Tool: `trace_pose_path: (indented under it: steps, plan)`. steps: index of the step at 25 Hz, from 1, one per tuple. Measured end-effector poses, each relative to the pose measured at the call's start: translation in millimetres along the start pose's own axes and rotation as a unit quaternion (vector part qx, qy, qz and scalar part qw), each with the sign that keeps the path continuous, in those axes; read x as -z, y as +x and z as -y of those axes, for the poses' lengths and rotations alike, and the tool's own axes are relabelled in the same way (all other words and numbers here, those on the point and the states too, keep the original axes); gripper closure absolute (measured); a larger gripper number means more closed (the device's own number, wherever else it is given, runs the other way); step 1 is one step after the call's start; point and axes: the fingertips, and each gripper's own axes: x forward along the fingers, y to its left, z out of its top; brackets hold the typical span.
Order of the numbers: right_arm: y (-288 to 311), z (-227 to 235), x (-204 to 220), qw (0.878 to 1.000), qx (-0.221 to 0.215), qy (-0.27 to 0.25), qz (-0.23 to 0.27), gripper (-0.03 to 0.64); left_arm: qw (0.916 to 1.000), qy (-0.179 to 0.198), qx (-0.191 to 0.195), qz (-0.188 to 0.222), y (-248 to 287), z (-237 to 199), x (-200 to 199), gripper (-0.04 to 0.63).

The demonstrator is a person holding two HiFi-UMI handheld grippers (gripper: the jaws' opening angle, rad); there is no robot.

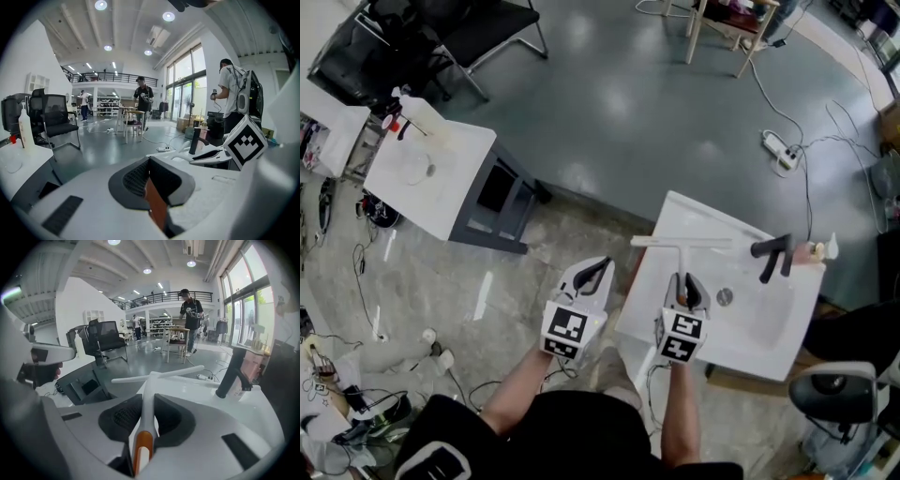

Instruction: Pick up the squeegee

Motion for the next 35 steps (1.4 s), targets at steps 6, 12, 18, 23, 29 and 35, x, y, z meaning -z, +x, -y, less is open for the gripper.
trace_pose_path:
  steps: [6, 12, 18, 23, 29, 35]
  plan:
    - [-39, -6, -23, 0.999, 0.004, -0.004, 0.042, 0.54, 0.9997, 0.007, -0.004, 0.022, -35, 10, -12, 0.594]
    - [-82, -24, -40, 0.997, 0.003, -0.005, 0.078, 0.539, 0.9988, 0.014, -0.012, 0.046, -77, 11, -25, 0.594]
    - [-130, -39, -46, 0.994, -0.002, -0.005, 0.112, 0.54, 0.9973, 0.02, -0.019, 0.068, -117, 21, -34, 0.594]
    - [-168, -50, -41, 0.991, -0.004, -0.009, 0.135, 0.54, 0.996, 0.022, -0.023, 0.084, -150, 33, -33, 0.594]
    - [-211, -67, -33, 0.988, -0.006, -0.017, 0.155, 0.54, 0.9941, 0.028, -0.028, 0.101, -189, 42, -33, 0.594]
    - [-258, -79, -26, 0.983, 0.0, -0.023, 0.182, 0.54, 0.9926, 0.034, -0.03, 0.112, -227, 58, -27, 0.594]
